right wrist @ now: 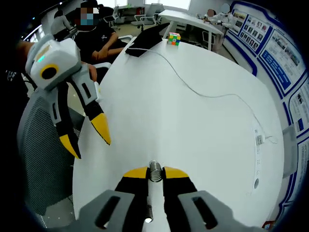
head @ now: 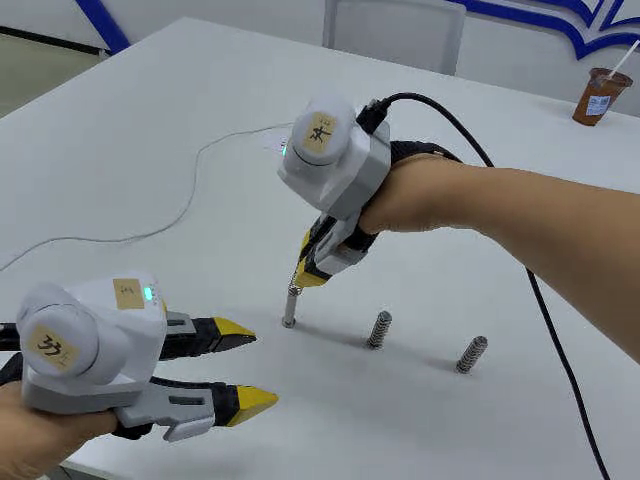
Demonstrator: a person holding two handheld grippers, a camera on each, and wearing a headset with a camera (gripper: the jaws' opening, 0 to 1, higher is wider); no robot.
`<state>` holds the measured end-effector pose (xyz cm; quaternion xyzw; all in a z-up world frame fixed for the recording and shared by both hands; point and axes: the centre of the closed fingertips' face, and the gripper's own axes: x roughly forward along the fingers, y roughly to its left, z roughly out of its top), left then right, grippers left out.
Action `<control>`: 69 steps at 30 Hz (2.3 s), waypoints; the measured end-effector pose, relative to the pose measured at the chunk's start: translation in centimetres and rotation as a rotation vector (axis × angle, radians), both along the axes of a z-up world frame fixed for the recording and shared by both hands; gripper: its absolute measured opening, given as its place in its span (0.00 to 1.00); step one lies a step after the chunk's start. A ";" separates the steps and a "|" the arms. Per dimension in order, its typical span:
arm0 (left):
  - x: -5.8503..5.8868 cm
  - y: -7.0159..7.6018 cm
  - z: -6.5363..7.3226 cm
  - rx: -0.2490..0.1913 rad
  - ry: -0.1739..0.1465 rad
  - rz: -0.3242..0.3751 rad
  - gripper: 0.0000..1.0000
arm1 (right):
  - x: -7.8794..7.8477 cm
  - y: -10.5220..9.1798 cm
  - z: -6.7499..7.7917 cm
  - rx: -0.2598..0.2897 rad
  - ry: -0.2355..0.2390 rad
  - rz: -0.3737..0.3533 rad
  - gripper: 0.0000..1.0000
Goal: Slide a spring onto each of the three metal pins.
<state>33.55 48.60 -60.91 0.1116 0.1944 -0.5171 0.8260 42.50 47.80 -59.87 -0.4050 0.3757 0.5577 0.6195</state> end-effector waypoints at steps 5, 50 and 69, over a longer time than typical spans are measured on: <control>0.0 0.1 -0.1 0.003 0.003 0.002 0.39 | 0.2 0.2 -0.5 -0.004 0.009 -0.003 0.12; 0.5 0.9 -0.6 0.005 0.015 0.026 0.39 | -0.1 0.5 -6.2 -0.108 0.061 -0.028 0.15; 0.9 0.8 -0.3 0.002 0.011 0.035 0.41 | -0.3 -1.2 -4.4 -0.009 0.035 -0.067 0.26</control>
